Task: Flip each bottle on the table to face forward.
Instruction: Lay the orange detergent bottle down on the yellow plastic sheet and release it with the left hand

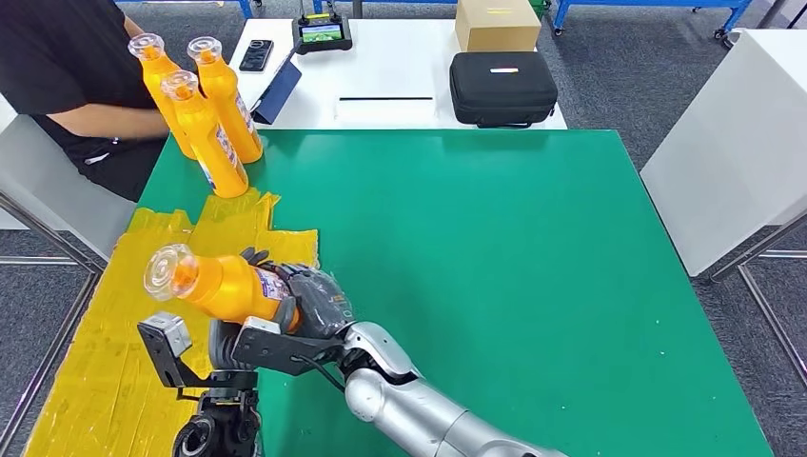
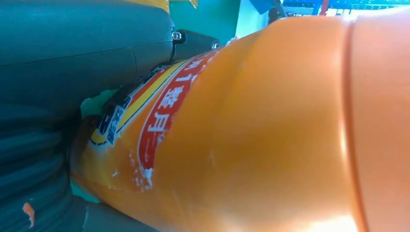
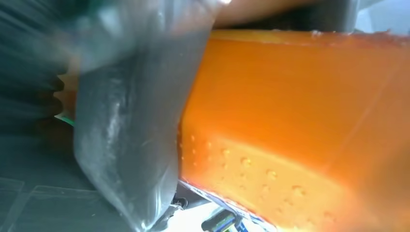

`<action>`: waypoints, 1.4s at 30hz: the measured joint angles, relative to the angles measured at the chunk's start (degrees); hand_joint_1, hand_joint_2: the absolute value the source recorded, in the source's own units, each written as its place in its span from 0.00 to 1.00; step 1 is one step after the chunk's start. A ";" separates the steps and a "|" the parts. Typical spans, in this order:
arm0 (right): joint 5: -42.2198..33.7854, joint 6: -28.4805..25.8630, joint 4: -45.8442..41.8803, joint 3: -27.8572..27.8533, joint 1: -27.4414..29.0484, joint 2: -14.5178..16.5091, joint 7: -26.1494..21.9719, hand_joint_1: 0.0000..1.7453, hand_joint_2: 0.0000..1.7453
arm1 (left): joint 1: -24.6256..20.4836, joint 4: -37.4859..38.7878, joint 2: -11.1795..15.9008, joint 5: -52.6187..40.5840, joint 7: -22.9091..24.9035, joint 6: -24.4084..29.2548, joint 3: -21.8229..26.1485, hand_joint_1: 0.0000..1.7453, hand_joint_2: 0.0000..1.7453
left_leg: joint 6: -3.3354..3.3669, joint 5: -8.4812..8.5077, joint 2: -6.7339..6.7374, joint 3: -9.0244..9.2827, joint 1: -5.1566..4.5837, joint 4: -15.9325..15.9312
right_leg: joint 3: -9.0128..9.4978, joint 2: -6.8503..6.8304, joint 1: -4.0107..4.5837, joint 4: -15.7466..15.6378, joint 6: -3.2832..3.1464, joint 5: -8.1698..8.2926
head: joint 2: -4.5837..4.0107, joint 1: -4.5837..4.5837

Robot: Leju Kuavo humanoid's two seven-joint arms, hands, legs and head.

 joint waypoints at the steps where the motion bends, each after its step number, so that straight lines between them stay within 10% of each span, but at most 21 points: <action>1: 0.68 -0.01 -0.44 -0.77 0.44 -0.08 -0.16 0.00 0.00 | -0.01 -0.21 -0.02 -0.72 -0.01 0.19 -0.01 1.00 1.00 | 0.00 0.00 0.00 0.00 0.00 0.00 | 0.00 0.00 0.00 0.00 0.00 0.00 | 0.00 -0.01; 19: 10.00 4.38 -38.07 -13.94 22.97 -13.15 0.27 0.00 0.00 | -3.80 -3.01 1.12 -12.04 -6.18 10.89 7.15 1.00 1.00 | 0.00 -0.06 -0.36 -0.08 0.00 0.00 | 0.09 -0.24 0.00 -0.01 0.00 -0.01 | 0.00 0.02; 27: 10.04 3.99 -43.74 -15.74 25.92 -15.56 -0.29 0.00 0.00 | -4.46 -2.54 2.31 -30.81 -7.47 33.55 7.51 1.00 1.00 | -0.01 -0.05 -0.37 -0.07 0.00 0.00 | 0.10 -0.25 0.00 0.00 0.00 -0.01 | 0.00 0.02; 38: 9.15 3.99 -45.95 -16.59 26.67 -17.20 -0.72 0.00 0.00 | -4.82 1.33 4.29 -34.59 -6.19 37.45 7.25 1.00 1.00 | -0.01 -0.05 -0.36 -0.07 0.00 -0.01 | 0.11 -0.24 0.00 -0.01 0.00 -0.01 | 0.00 0.01; 40: 9.14 3.99 -46.04 -16.66 26.69 -17.29 -0.72 0.00 0.00 | -4.86 1.71 4.46 -34.59 -6.18 37.45 7.22 0.65 1.00 | -0.01 -0.05 -0.36 -0.07 0.00 -0.01 | 0.11 -0.24 0.00 -0.01 0.00 -0.01 | 0.00 0.01; 42: 9.13 3.99 -46.17 -16.69 26.72 -17.42 -0.72 0.00 0.00 | -4.96 2.12 4.64 -34.64 -6.15 37.41 7.15 0.15 0.50 | -0.01 -0.05 -0.36 -0.07 0.00 -0.01 | 0.11 -0.25 0.00 -0.01 0.00 -0.01 | 0.00 0.02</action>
